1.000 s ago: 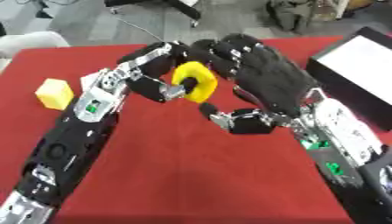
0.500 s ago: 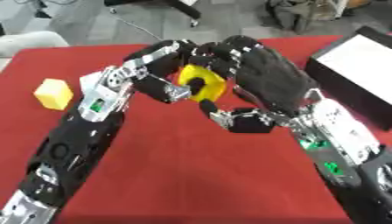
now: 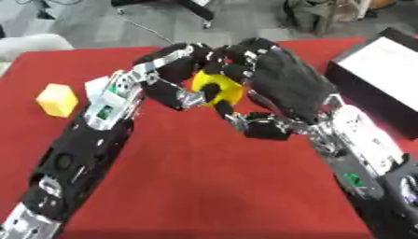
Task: Pick up the objects with one hand, pass them to the other hand, and then place them into the box on the other side of the table.
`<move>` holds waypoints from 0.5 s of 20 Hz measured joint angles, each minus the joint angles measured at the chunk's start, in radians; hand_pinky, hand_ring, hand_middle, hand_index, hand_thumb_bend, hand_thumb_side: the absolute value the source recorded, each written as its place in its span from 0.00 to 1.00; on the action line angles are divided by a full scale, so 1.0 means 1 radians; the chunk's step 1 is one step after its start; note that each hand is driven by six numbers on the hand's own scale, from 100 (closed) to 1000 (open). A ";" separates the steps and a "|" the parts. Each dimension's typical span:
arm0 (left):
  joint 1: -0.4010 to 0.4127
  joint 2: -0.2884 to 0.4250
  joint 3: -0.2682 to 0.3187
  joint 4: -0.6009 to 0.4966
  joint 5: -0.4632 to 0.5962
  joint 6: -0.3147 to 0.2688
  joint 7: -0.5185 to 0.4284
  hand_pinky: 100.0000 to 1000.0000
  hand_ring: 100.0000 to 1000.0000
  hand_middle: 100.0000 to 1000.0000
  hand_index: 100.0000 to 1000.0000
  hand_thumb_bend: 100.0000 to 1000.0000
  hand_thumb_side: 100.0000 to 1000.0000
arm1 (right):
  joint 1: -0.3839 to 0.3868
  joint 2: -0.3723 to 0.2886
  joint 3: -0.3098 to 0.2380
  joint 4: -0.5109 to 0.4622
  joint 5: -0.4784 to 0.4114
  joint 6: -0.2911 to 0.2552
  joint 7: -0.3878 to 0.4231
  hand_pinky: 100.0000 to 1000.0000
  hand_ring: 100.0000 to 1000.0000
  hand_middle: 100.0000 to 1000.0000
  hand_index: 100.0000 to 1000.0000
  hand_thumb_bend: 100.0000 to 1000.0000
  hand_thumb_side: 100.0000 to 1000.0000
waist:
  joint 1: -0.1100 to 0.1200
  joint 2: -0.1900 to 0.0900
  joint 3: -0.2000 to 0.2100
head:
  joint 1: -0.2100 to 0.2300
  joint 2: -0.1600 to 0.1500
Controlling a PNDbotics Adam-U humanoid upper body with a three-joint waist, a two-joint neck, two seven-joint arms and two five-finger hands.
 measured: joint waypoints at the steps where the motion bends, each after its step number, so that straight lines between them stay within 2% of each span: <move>1: 0.000 0.000 0.000 -0.001 0.002 0.001 -0.001 0.60 0.35 0.33 0.50 0.00 0.12 | 0.000 0.002 0.000 0.000 0.003 0.002 0.002 0.75 0.56 0.65 0.81 0.06 0.05 | 0.000 0.000 0.000 | 0.000 0.000; 5: 0.004 0.000 0.000 -0.006 0.006 0.008 -0.008 0.60 0.35 0.33 0.50 0.00 0.12 | 0.000 0.008 0.000 -0.001 0.012 0.007 0.023 0.76 0.57 0.68 0.86 0.07 0.03 | 0.000 0.000 0.000 | 0.000 0.000; 9: 0.007 0.001 0.001 -0.014 0.014 0.014 -0.014 0.60 0.35 0.33 0.50 0.00 0.12 | 0.000 0.014 0.000 -0.007 0.016 0.006 0.045 0.76 0.57 0.68 0.86 0.07 0.03 | 0.000 0.000 0.000 | 0.000 0.000; 10: 0.008 0.001 0.001 -0.015 0.015 0.015 -0.015 0.61 0.35 0.33 0.50 0.00 0.12 | 0.000 0.014 0.000 -0.007 0.016 0.007 0.048 0.70 0.50 0.58 0.77 0.00 0.00 | 0.000 0.000 0.000 | 0.000 0.000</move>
